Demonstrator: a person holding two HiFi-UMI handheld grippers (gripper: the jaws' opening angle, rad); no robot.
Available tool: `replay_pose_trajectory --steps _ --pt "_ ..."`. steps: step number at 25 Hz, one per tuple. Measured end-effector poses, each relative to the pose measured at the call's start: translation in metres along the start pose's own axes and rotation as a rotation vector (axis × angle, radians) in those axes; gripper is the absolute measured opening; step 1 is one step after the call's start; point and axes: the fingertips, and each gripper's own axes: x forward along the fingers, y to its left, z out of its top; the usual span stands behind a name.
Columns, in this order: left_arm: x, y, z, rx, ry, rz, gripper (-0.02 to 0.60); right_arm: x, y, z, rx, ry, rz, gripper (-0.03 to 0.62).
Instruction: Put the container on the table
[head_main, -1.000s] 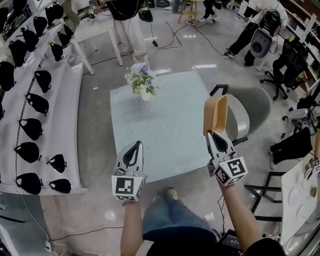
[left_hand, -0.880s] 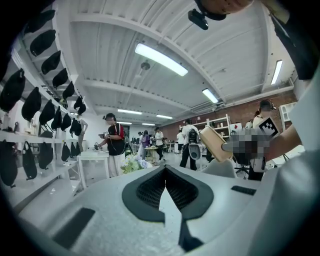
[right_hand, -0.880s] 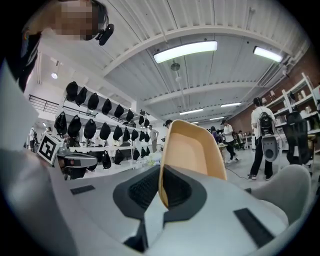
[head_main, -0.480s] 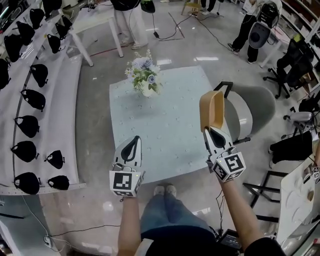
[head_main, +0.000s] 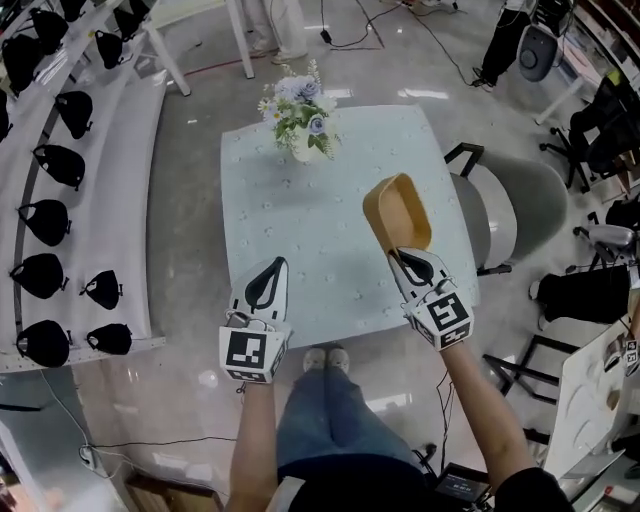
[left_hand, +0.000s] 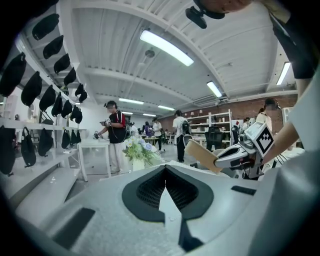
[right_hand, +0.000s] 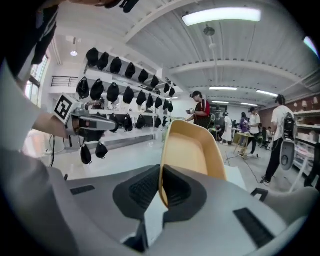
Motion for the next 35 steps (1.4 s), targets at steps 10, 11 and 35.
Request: replay_pose_trajectory --steps 10,11,35 --pt "0.001 0.001 -0.039 -0.045 0.059 0.014 0.002 0.050 0.047 -0.113 -0.244 0.388 0.310 0.014" --pt "0.001 0.003 -0.042 -0.050 0.061 0.019 0.002 0.053 0.050 -0.125 -0.265 0.422 0.332 0.014" --pt "0.011 0.013 -0.065 -0.083 0.093 0.042 0.002 0.081 0.062 -0.207 -0.534 0.671 0.568 0.026"
